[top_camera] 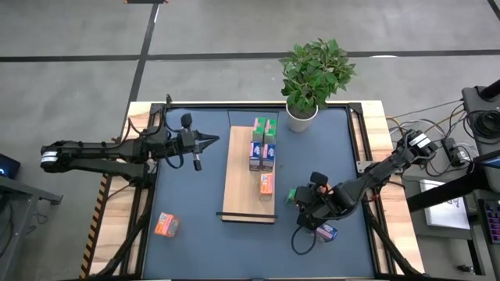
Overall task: Stack cereal on shelf
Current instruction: Put the green cereal box on the shelf aligned with the other green cereal box
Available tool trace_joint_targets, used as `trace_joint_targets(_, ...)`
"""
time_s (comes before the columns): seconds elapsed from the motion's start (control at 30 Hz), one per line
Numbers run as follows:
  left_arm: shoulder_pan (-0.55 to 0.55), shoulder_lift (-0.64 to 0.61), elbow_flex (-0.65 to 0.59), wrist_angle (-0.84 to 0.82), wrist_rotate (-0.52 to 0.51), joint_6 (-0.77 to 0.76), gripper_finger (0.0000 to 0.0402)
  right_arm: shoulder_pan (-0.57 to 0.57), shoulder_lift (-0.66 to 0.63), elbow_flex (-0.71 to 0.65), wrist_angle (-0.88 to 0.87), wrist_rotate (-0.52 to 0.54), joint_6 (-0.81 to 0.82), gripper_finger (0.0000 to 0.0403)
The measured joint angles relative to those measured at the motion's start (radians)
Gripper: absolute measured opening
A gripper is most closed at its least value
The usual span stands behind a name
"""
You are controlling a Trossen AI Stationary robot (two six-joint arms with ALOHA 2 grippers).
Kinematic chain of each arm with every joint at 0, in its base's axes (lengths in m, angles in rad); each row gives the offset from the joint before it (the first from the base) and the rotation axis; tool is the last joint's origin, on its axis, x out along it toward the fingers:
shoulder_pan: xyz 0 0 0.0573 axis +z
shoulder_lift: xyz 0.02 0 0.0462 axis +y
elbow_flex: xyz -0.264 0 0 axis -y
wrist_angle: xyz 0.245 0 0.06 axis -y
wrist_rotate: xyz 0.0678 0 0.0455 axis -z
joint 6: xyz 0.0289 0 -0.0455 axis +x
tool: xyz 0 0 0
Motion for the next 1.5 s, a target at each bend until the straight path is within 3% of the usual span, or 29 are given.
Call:
trace_joint_targets(0.3, 0.0, 0.0, 0.0, 0.0, 0.0, 0.0, 0.0, 0.0, 0.0, 0.096, -0.072, -0.008, 0.0, 0.0121)
trace_joint_targets(0.63, 0.0, 0.0, 0.0, 0.0, 0.0, 0.0, 0.0, -0.001, 0.0, 0.388, -0.425, 0.002, 0.112, 0.0111)
trace_joint_targets(0.77, 0.0, 0.0, 0.0, 0.0, 0.0, -0.001, 0.0, 0.0, 0.0, 0.496, -0.48, 0.045, 0.128, 0.0111)
trace_joint_targets(1.13, 0.0, -0.002, 0.0, 0.0, 0.0, -0.008, 0.0, -0.016, 0.0, 0.69, -0.384, 0.245, 0.001, 0.0109)
trace_joint_targets(1.33, 0.0, -0.018, 0.0, 0.0, 0.0, 0.017, 0.0, -0.093, 0.015, 0.696, -0.185, 0.243, -0.215, 0.0109)
trace_joint_targets(1.5, 0.0, -0.05, 0.0, -0.009, 0.0, 0.018, 0.0, -0.181, 0.067, 0.721, -0.066, 0.158, -0.384, 0.0109)
